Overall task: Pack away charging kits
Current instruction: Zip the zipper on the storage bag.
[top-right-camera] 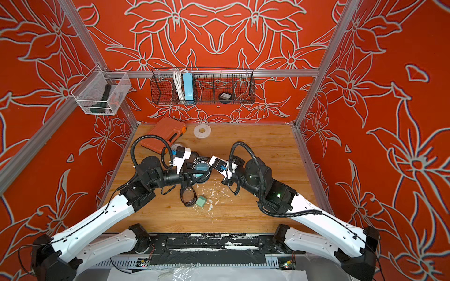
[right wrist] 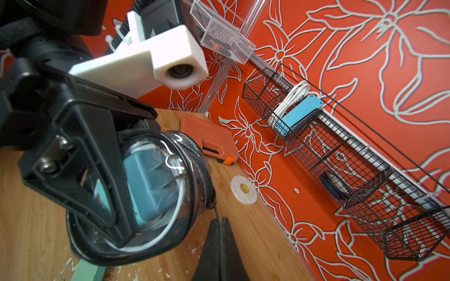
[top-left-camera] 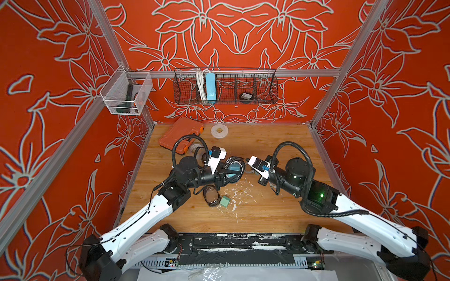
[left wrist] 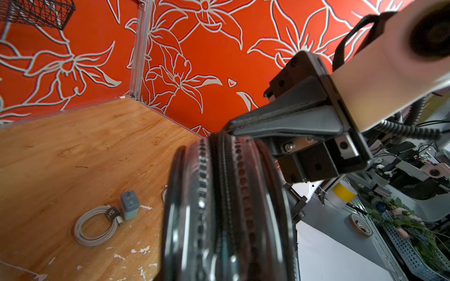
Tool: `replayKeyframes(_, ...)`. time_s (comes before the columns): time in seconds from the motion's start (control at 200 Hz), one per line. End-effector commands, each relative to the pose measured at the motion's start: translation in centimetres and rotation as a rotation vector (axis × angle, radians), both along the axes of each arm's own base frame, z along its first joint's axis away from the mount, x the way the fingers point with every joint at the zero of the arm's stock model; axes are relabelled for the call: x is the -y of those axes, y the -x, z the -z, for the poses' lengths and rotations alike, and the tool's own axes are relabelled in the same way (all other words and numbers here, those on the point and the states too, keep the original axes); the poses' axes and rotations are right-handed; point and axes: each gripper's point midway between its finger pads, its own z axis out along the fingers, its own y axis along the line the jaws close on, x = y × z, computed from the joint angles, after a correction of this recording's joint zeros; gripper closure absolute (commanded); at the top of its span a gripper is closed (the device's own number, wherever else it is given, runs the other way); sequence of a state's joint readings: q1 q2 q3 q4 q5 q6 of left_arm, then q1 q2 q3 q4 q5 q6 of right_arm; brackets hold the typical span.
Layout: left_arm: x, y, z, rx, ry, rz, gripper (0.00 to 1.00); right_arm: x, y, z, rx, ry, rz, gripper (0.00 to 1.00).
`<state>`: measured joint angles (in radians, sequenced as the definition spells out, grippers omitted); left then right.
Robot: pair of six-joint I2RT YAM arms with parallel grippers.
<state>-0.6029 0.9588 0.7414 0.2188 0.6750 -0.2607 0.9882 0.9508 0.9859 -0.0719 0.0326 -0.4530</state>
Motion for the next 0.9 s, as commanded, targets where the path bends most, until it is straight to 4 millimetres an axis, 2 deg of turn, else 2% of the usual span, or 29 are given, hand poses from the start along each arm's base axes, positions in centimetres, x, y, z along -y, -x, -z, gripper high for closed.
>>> replayKeyframes(0.0, 0.4, 1.5, 3.4, -0.095, -0.068, 0.079, 1.00, 0.6, -0.1, -7.3, 0.166, -0.116, 0.004, 1.00)
replayKeyframes(0.175, 0.9, 2.6, 3.2, -0.081, -0.065, 0.118, 1.00, -0.4, -2.1, -7.9, 0.208, -0.056, 0.052, 1.00)
replayKeyframes(0.265, 1.3, 3.2, 3.1, -0.065, -0.063, 0.141, 1.00, -1.0, -2.1, -8.4, 0.206, -0.048, 0.016, 1.00)
replayKeyframes(0.405, 1.6, 3.3, 3.2, -0.063, -0.071, 0.146, 1.00, -2.0, 0.7, -9.0, 0.175, -0.062, -0.151, 1.00)
replayKeyframes(0.52, 1.5, 3.0, 3.1, -0.070, -0.075, 0.127, 1.00, -1.7, 2.9, -9.1, 0.147, -0.101, -0.239, 1.00)
replayKeyframes(0.636, 1.2, 3.0, 1.7, -0.037, -0.049, 0.108, 1.00, -1.0, 4.0, -8.6, 0.109, -0.147, -0.269, 1.00)
replayKeyframes(0.776, 0.4, 3.0, -2.0, 0.052, 0.038, 0.057, 0.60, -0.8, 4.3, -8.5, 0.057, -0.214, -0.275, 1.00)
replayKeyframes(0.896, -0.3, 3.7, -5.1, 0.135, 0.130, 0.051, 0.36, -0.9, 4.3, -9.4, 0.034, -0.282, -0.280, 1.00)
